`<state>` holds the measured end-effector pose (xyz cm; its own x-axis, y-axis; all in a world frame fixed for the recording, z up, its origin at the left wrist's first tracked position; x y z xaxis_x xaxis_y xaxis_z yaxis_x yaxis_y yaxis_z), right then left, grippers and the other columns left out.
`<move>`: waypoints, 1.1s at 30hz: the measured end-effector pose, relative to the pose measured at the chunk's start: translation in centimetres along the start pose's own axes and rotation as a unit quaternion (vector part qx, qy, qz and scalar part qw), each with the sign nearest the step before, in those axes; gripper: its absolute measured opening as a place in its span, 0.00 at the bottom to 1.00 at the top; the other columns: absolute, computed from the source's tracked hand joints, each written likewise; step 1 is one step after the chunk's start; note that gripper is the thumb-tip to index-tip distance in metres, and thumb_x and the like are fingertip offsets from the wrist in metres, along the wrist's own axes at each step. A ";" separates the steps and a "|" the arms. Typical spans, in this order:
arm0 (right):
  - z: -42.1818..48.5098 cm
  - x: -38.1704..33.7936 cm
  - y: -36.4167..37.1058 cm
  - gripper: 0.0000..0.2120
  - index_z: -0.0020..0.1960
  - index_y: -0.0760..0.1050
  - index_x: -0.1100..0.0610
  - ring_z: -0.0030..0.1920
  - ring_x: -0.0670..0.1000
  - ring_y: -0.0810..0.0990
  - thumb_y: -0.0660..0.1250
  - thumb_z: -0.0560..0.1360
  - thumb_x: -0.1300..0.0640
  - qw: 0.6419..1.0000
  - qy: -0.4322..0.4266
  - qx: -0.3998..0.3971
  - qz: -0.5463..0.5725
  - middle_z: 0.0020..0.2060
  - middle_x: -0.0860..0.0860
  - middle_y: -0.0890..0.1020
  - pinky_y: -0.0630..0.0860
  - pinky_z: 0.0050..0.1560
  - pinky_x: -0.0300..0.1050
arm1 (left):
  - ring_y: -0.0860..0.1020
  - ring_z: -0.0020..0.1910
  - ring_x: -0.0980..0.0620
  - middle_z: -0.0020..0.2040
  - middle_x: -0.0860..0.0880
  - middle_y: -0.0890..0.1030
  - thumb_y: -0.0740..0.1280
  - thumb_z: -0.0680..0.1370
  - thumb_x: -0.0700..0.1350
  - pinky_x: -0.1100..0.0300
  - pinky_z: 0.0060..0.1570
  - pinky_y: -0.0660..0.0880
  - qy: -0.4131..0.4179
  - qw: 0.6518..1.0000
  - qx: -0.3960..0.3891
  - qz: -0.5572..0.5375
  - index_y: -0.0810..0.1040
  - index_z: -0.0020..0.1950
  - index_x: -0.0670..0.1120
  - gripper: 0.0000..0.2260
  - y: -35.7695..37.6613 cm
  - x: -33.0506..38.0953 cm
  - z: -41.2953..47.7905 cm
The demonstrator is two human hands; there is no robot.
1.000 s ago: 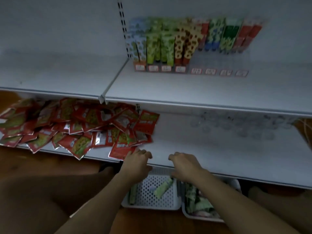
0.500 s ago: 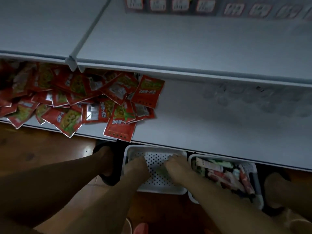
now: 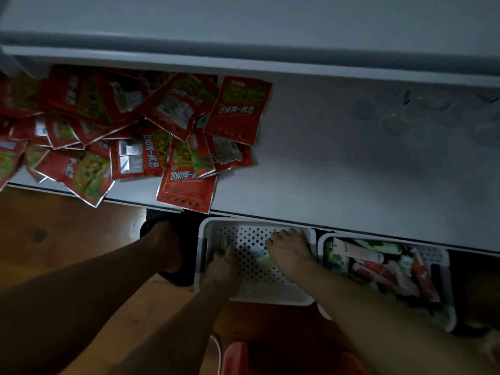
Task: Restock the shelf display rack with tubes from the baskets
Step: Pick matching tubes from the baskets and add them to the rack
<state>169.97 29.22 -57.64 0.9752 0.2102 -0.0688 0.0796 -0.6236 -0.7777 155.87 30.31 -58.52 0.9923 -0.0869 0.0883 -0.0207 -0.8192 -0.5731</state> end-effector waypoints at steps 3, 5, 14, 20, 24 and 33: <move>-0.3 0.4 -0.9 0.17 0.62 0.70 0.62 0.57 0.57 0.74 0.61 0.73 0.65 0.998 0.010 0.021 0.050 0.57 0.59 0.76 0.68 0.58 0.49 | 0.74 0.59 0.36 0.65 0.37 0.69 0.61 0.77 0.46 0.50 0.51 0.74 0.021 0.999 0.019 -0.019 0.42 0.78 0.52 0.35 -1.1 0.0 -0.2; -1.0 0.7 -1.1 0.18 0.64 0.69 0.61 0.55 0.57 0.75 0.61 0.74 0.64 0.993 0.014 0.004 0.121 0.57 0.59 0.77 0.70 0.52 0.47 | 0.75 0.58 0.37 0.65 0.37 0.71 0.62 0.76 0.47 0.48 0.52 0.74 0.030 0.999 0.012 -0.037 0.49 0.77 0.53 0.33 -1.9 0.6 -0.7; -7.1 2.3 -6.0 0.09 0.40 0.68 0.55 0.35 0.51 0.72 0.67 0.74 0.54 0.850 0.101 0.035 0.516 0.36 0.52 0.72 0.68 0.36 0.43 | 0.81 0.43 0.50 0.58 0.42 0.79 0.68 0.76 0.53 0.63 0.33 0.76 0.102 0.978 0.003 -0.181 0.67 0.70 0.45 0.26 -9.4 3.5 -8.1; -11.9 3.7 -13.0 0.06 0.39 0.76 0.61 0.34 0.52 0.79 0.72 0.68 0.60 0.768 0.101 0.140 0.617 0.35 0.58 0.81 0.76 0.34 0.45 | 0.78 0.33 0.53 0.40 0.51 0.84 0.63 0.79 0.50 0.63 0.31 0.72 0.180 0.974 0.063 -0.122 0.76 0.56 0.44 0.11 -17.3 5.4 -15.0; -15.7 3.9 -18.0 0.05 0.45 0.78 0.63 0.33 0.50 0.82 0.72 0.70 0.63 0.729 0.059 0.181 0.657 0.35 0.57 0.84 0.74 0.27 0.41 | 0.79 0.42 0.52 0.46 0.49 0.82 0.63 0.80 0.46 0.63 0.36 0.73 0.243 0.963 0.086 -0.083 0.74 0.60 0.46 0.10 -21.3 7.9 -19.7; -22.6 6.0 -30.2 0.08 0.42 0.73 0.59 0.35 0.50 0.77 0.66 0.77 0.56 0.663 -0.065 0.278 0.692 0.36 0.53 0.79 0.74 0.31 0.42 | 0.80 0.41 0.46 0.46 0.43 0.80 0.59 0.80 0.43 0.56 0.39 0.77 0.321 0.909 0.168 -0.207 0.74 0.57 0.41 0.09 -28.7 11.1 -26.1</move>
<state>178.12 32.34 -20.48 0.0062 -0.1877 -0.9822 -0.9965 0.0804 -0.0217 164.32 38.07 -19.81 0.6293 -0.2114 0.7478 0.4834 -0.6469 -0.5897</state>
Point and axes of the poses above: each hand's wrist, its own z-axis towards the middle knuckle, its own y-axis out of the palm, x = y × z, the point moved 8 cm from there along z, towards the middle knuckle
